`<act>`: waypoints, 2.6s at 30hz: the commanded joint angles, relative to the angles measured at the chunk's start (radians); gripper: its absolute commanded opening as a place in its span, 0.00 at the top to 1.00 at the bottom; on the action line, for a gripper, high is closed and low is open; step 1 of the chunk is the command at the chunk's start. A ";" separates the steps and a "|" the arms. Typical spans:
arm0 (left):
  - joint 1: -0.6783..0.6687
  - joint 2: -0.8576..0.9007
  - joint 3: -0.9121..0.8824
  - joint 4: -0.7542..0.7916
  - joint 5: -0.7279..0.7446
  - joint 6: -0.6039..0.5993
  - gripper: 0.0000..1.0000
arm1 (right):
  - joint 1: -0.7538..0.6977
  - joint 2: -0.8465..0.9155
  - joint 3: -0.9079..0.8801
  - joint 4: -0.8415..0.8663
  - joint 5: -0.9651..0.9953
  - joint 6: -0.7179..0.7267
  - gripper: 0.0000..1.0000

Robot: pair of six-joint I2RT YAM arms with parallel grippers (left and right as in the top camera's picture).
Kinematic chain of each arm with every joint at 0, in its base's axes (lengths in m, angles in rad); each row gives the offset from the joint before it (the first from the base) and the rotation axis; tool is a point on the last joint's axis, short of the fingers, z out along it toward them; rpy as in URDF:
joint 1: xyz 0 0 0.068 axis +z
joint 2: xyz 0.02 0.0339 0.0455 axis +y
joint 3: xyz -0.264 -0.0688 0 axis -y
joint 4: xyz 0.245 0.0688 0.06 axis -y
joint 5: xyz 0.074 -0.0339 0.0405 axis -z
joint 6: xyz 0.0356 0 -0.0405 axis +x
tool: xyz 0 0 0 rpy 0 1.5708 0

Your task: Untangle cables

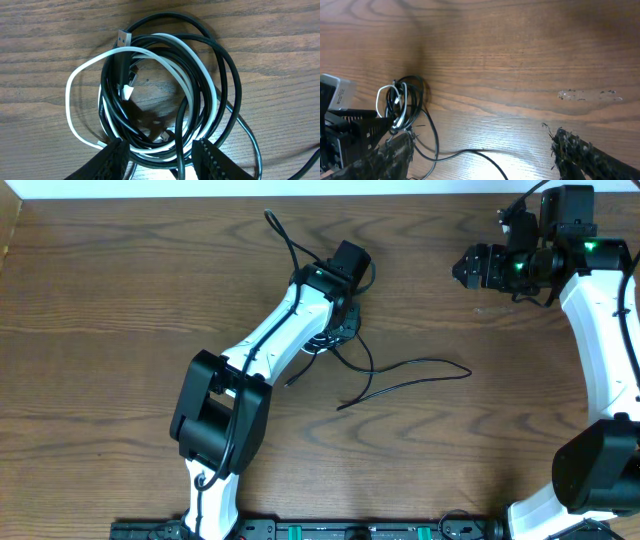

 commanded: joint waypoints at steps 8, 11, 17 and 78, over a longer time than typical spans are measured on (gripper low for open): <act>0.002 0.024 -0.043 0.006 -0.003 0.008 0.66 | 0.005 -0.008 -0.007 -0.001 -0.006 -0.022 0.14; 0.001 0.026 -0.043 0.022 -0.002 -0.022 0.69 | 0.005 -0.008 -0.007 -0.002 -0.006 -0.021 0.14; 0.001 0.028 -0.050 0.062 -0.002 -0.077 0.74 | 0.005 -0.008 -0.007 -0.002 -0.006 -0.021 0.14; 0.002 -0.445 -0.010 0.204 0.073 -0.077 0.93 | 0.310 0.026 -0.010 0.277 -0.273 0.241 0.34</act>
